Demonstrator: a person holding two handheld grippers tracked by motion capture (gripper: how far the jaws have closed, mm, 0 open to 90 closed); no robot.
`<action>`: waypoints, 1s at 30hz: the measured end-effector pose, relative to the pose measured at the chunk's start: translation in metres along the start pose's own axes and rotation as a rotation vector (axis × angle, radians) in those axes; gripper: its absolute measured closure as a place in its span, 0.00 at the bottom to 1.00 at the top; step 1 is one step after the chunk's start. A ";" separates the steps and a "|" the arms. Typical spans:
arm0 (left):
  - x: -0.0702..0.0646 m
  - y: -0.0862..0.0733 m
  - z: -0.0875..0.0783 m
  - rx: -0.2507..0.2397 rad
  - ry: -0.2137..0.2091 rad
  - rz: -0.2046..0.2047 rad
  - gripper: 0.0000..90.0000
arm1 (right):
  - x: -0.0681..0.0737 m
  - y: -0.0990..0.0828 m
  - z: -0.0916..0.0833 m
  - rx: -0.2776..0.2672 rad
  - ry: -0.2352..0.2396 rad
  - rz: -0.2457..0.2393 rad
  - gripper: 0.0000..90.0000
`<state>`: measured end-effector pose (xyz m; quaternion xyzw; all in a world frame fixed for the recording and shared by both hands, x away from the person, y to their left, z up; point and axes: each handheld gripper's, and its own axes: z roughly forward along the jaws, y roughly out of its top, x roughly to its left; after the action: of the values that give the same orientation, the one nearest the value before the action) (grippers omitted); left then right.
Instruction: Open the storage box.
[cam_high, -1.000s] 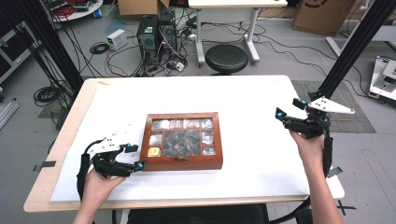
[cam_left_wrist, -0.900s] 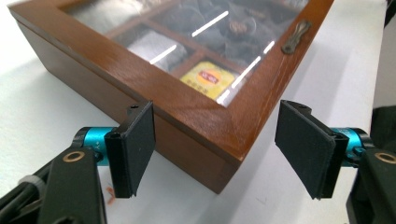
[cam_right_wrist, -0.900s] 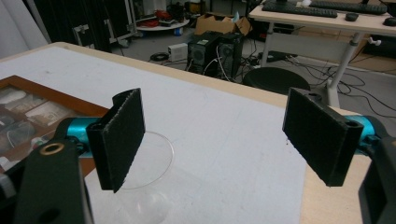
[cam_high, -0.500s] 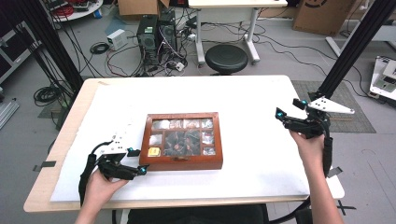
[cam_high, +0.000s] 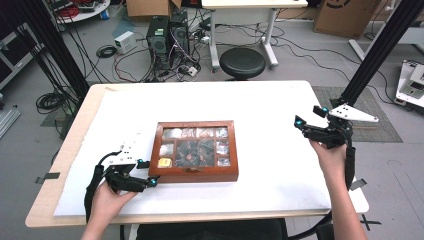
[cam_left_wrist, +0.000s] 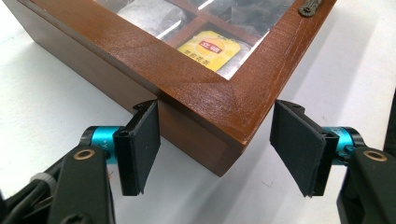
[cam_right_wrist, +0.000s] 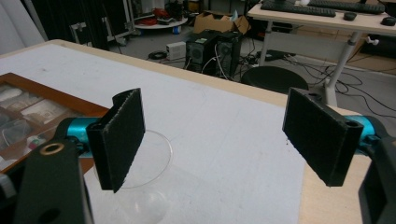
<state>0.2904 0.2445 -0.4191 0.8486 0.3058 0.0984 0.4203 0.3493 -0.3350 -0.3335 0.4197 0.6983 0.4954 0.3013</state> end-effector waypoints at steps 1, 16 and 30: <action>0.000 0.000 0.000 0.000 0.000 0.000 0.37 | 0.000 0.000 0.000 0.000 0.000 -0.002 0.24; 0.000 0.003 -0.006 -0.049 -0.016 -0.037 0.38 | -0.001 0.000 0.000 -0.004 -0.001 -0.003 0.24; -0.001 0.002 -0.018 -0.107 -0.013 -0.032 0.45 | 0.000 0.000 0.000 -0.002 -0.001 -0.003 0.24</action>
<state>0.2825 0.2544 -0.4064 0.8206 0.3111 0.1024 0.4684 0.3492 -0.3348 -0.3336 0.4184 0.6984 0.4955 0.3029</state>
